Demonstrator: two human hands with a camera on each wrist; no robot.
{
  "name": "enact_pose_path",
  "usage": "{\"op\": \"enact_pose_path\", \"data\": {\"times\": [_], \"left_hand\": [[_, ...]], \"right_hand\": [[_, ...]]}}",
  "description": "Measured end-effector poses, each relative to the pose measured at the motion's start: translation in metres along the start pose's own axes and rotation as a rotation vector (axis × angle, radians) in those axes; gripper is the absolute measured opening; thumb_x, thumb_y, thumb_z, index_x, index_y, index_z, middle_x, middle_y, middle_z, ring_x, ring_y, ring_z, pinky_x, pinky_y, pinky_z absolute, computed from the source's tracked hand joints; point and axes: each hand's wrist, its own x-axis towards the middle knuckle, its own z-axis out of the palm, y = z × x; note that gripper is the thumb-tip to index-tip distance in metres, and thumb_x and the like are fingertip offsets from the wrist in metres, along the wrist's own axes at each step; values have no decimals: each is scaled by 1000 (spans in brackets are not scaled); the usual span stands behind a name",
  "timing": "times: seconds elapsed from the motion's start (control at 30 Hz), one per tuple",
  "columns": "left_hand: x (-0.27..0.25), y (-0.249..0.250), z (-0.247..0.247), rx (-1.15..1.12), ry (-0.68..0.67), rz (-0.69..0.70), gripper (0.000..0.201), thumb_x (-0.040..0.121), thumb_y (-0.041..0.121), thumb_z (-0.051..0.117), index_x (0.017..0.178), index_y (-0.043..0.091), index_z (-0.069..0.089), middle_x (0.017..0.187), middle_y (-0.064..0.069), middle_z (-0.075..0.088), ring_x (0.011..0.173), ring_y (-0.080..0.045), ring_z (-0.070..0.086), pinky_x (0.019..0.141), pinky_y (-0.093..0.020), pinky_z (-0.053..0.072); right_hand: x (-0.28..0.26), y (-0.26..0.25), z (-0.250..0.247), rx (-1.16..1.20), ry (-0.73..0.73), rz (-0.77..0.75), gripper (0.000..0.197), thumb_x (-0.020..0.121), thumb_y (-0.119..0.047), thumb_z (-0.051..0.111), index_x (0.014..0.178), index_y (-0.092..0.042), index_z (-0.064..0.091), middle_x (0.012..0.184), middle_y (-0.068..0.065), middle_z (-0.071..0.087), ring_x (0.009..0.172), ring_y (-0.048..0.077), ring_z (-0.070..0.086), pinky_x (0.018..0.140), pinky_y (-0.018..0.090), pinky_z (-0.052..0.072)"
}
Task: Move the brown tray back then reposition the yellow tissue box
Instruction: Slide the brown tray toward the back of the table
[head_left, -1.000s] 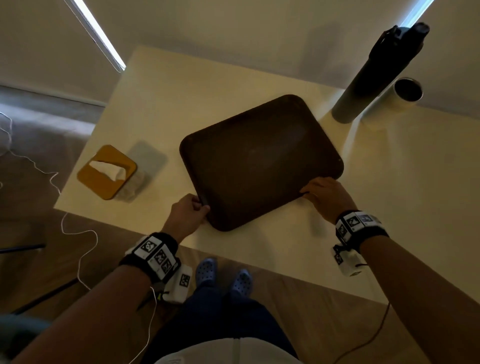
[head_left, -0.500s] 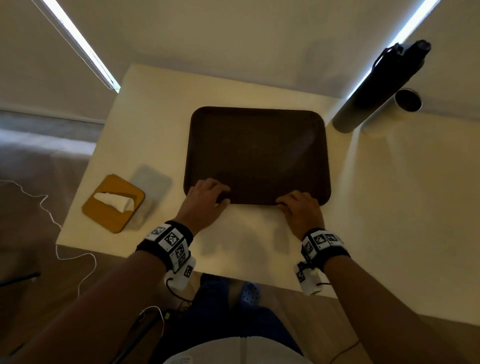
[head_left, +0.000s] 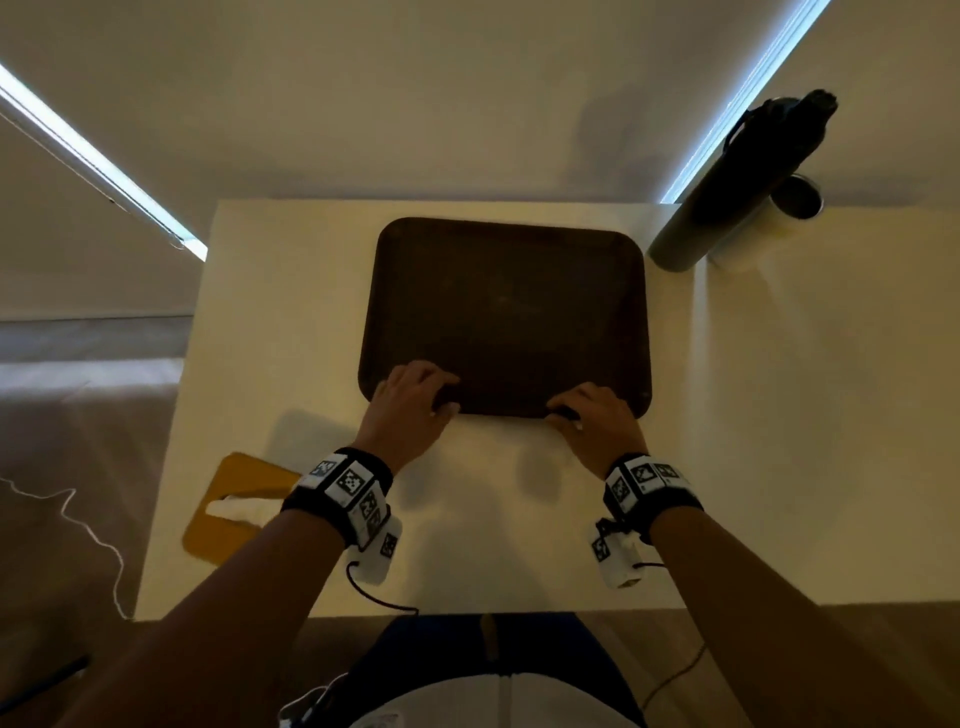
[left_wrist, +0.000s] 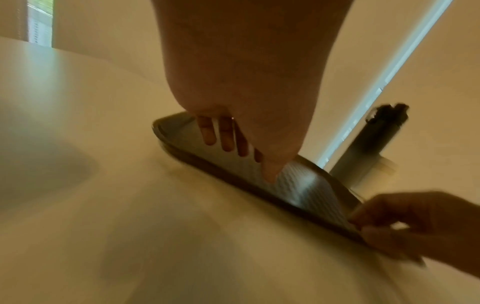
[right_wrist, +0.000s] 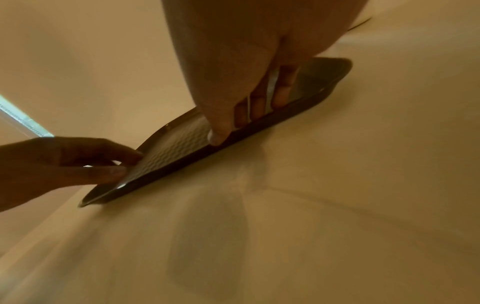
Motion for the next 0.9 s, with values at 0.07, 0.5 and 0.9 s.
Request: {"op": "enact_pose_path", "data": {"times": [0.07,0.5,0.9], "left_hand": [[4,-10,-18,-15,73,-146,59,90,48,63,141,21,49,141,-9,45,129,-31,42,106,-47,40],[3,-40,-33,-188,-99,-535,116,59,50,91,152,19,27,140,-18,39,129,-45,47,106,-55,43],[25,-41,-38,-243,-64,-560,112,60,48,91,150,24,29,137,-14,37,124,-43,51,103,-53,48]], "right_hand": [[1,14,-14,34,54,111,47,84,-48,65,124,-26,56,125,2,51,115,25,48,97,43,42],[-5,66,-16,287,42,418,111,55,-65,78,146,-27,27,150,0,36,139,23,25,113,48,29],[39,62,-40,295,41,380,107,58,-43,89,145,-21,31,144,9,37,131,29,41,108,40,35]]}}
